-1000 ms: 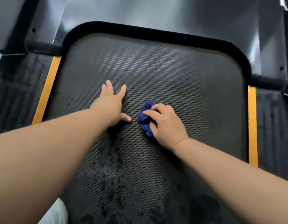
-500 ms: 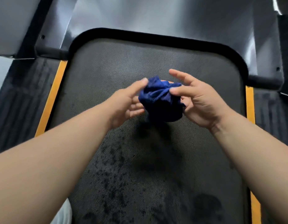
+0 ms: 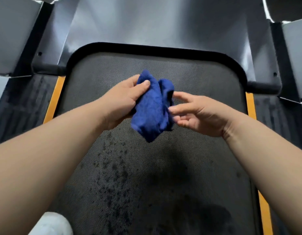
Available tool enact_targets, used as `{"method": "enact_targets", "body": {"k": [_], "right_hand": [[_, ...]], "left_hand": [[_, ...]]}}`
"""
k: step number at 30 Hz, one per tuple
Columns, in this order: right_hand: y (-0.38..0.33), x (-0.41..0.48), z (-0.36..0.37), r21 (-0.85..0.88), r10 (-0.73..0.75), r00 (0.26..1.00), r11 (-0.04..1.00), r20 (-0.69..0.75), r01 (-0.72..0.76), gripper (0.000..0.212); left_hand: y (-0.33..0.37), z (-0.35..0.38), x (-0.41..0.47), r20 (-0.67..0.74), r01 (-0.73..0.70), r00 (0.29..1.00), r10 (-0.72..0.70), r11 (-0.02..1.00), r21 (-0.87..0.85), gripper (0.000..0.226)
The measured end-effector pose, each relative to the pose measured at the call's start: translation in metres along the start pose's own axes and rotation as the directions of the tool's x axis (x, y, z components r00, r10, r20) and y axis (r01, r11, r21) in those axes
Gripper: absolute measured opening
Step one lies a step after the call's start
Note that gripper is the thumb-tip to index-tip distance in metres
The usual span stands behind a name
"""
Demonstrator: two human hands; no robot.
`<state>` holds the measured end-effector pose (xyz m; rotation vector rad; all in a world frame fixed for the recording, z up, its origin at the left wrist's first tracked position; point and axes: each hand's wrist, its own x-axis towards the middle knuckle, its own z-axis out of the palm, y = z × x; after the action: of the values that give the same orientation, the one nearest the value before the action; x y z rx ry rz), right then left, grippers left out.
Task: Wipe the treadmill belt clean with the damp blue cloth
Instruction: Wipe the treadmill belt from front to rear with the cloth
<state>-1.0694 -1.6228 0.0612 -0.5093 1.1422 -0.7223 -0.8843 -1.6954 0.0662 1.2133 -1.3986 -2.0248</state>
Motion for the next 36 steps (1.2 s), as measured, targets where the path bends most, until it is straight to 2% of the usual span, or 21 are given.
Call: {"method": "enact_targets", "body": {"k": [3, 5, 6, 8, 9, 10, 12, 13, 17, 19, 21, 23, 24, 25, 27, 28, 29, 31, 33, 34, 36], "right_hand": [[0.010, 0.001, 0.000, -0.045, -0.033, 0.997, 0.999, -0.072, 0.030, 0.029], [0.012, 0.004, -0.004, -0.015, -0.109, 0.972, 0.994, -0.208, 0.108, 0.019], [0.011, 0.005, -0.006, 0.005, -0.137, 0.952, 0.990, -0.275, 0.143, 0.019], [0.011, 0.006, -0.009, 0.038, -0.151, 0.911, 0.983, -0.384, 0.179, 0.018], [0.011, 0.007, -0.010, 0.048, -0.137, 0.883, 0.983, -0.449, 0.177, 0.017], [0.012, 0.008, -0.011, 0.065, -0.111, 0.848, 0.984, -0.518, 0.168, 0.015], [0.014, 0.008, -0.011, 0.135, -0.044, 0.802, 0.979, -0.596, 0.154, 0.012], [0.015, 0.007, -0.010, 0.195, -0.007, 0.819, 0.970, -0.573, 0.145, 0.011], [0.031, -0.006, 0.012, 0.335, 0.026, 0.987, 0.942, -0.158, 0.029, 0.043], [0.039, -0.010, 0.023, 0.320, -0.037, 0.999, 0.947, 0.000, 0.035, 0.054], [0.042, -0.008, 0.023, 0.289, -0.110, 0.994, 0.951, -0.021, 0.111, 0.056], [0.038, -0.006, 0.016, 0.222, -0.171, 0.975, 0.954, -0.141, 0.200, 0.050], [0.035, -0.007, 0.011, 0.174, -0.198, 0.960, 0.957, -0.196, 0.233, 0.043], [0.035, -0.009, 0.006, 0.108, -0.226, 0.944, 0.960, -0.241, 0.257, 0.035], [0.037, -0.014, -0.004, -0.052, -0.276, 0.918, 0.961, -0.284, 0.273, 0.024], [0.039, -0.016, -0.007, -0.097, -0.294, 0.910, 0.956, -0.291, 0.278, 0.023], [0.040, -0.017, -0.009, -0.119, -0.312, 0.901, 0.950, -0.303, 0.289, 0.027], [0.039, -0.013, -0.017, -0.111, -0.338, 0.865, 0.941, -0.371, 0.320, 0.051], [0.034, -0.009, -0.026, 0.024, -0.284, 0.881, 0.949, -0.378, 0.316, 0.081], [0.030, -0.007, -0.029, 0.124, -0.246, 0.922, 0.948, -0.300, 0.294, 0.091], [0.022, -0.004, -0.025, 0.240, -0.187, 0.981, 0.952, -0.045, 0.193, 0.088]], "left_hand": [[0.004, -0.002, 0.000, -0.033, 0.018, 0.999, -0.015, 0.997, 0.077, 0.018], [0.005, -0.005, -0.002, -0.103, 0.024, 0.995, 0.001, 0.971, 0.239, 0.015], [0.005, -0.007, -0.002, -0.140, 0.001, 0.988, 0.059, 0.919, 0.395, 0.018], [0.005, -0.009, -0.002, -0.149, -0.045, 0.965, 0.216, 0.696, 0.716, 0.036], [0.008, -0.009, -0.003, -0.129, -0.069, 0.952, 0.279, 0.601, 0.796, 0.043], [0.012, -0.009, -0.004, -0.112, -0.100, 0.939, 0.325, 0.570, 0.815, 0.044], [0.023, -0.007, -0.005, -0.114, -0.155, 0.912, 0.394, 0.588, 0.794, 0.036], [0.027, -0.006, -0.003, -0.130, -0.159, 0.900, 0.416, 0.592, 0.790, 0.030], [0.038, 0.001, 0.002, -0.198, -0.098, 0.900, 0.389, 0.623, 0.776, 0.011], [0.039, 0.007, 0.001, -0.192, -0.103, 0.918, 0.347, 0.677, 0.729, 0.035], [0.038, 0.012, 0.000, -0.149, -0.145, 0.937, 0.315, 0.742, 0.655, 0.055], [0.036, 0.013, 0.001, -0.111, -0.150, 0.962, 0.250, 0.821, 0.550, 0.064], [0.035, 0.014, 0.002, -0.094, -0.129, 0.971, 0.221, 0.812, 0.570, 0.067], [0.035, 0.015, 0.002, -0.067, -0.099, 0.978, 0.197, 0.723, 0.684, 0.067], [0.031, 0.015, 0.003, 0.016, -0.092, 0.974, 0.224, 0.334, 0.938, 0.053], [0.028, 0.014, 0.004, 0.067, -0.115, 0.967, 0.247, 0.185, 0.976, 0.042], [0.025, 0.014, 0.004, 0.095, -0.128, 0.962, 0.256, 0.113, 0.985, 0.032], [0.019, 0.013, 0.003, 0.131, -0.186, 0.957, 0.259, 0.201, 0.962, 0.017], [0.017, 0.018, 0.001, 0.151, -0.232, 0.967, 0.207, 0.454, 0.860, 0.009], [0.017, 0.022, 0.001, 0.158, -0.236, 0.969, 0.189, 0.530, 0.814, 0.012], [0.016, 0.028, 0.002, 0.154, -0.248, 0.967, 0.203, 0.610, 0.752, 0.018]]}}
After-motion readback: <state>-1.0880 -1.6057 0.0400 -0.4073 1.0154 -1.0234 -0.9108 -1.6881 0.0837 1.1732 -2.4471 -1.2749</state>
